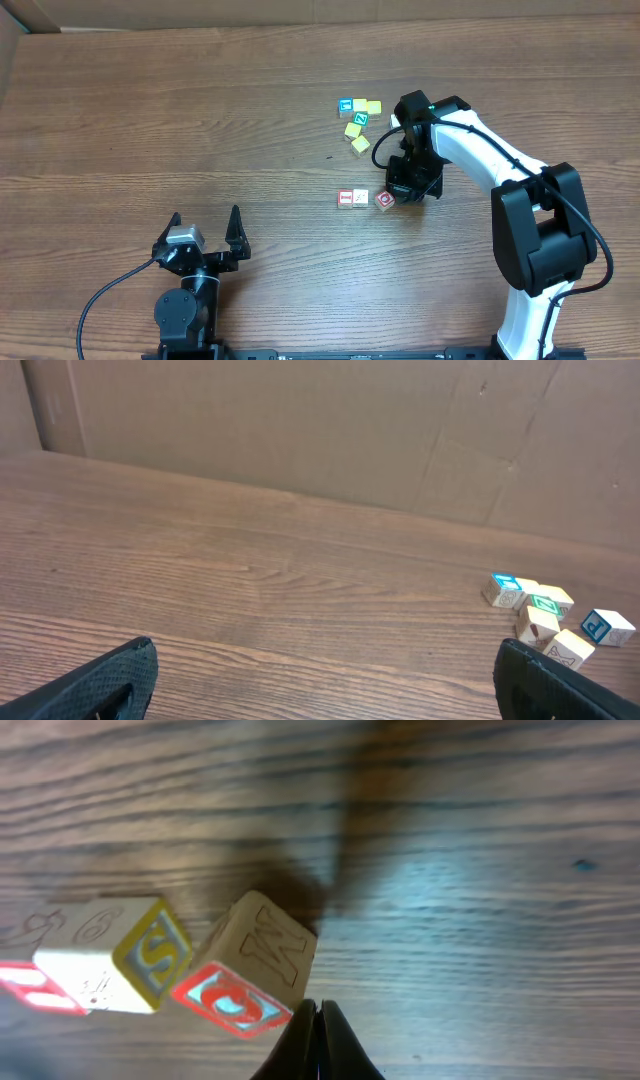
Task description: Flip 4 blocks
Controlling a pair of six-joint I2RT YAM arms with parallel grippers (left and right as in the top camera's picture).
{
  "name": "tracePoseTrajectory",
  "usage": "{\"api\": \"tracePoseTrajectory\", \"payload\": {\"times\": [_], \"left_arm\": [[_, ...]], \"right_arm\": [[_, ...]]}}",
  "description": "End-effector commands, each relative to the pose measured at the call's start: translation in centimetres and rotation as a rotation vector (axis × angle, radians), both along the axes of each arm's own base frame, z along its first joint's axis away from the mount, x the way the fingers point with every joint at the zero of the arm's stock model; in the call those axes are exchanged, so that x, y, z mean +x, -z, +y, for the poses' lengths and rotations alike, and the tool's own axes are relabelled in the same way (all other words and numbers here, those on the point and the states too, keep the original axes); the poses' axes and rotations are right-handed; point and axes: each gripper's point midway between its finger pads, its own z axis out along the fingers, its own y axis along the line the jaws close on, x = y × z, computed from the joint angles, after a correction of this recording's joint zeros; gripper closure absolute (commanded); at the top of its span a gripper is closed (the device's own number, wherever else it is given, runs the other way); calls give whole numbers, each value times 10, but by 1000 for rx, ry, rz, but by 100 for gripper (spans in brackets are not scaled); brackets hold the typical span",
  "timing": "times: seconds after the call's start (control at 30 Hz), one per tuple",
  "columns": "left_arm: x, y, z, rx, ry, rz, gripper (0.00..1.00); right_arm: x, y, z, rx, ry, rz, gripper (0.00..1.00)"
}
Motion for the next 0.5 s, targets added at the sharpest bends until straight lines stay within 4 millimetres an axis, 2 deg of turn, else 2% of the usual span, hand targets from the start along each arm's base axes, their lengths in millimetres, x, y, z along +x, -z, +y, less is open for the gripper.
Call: {"api": "tracePoseTrajectory", "payload": {"times": [0.0,0.47], "left_arm": [[0,-1,-4,18,20,-6,0],[0,-1,-4,18,20,-6,0]], "right_arm": [[-4,-14,11,67,6,-1,96],[-8,-18,21,129,16,26,96]]}}
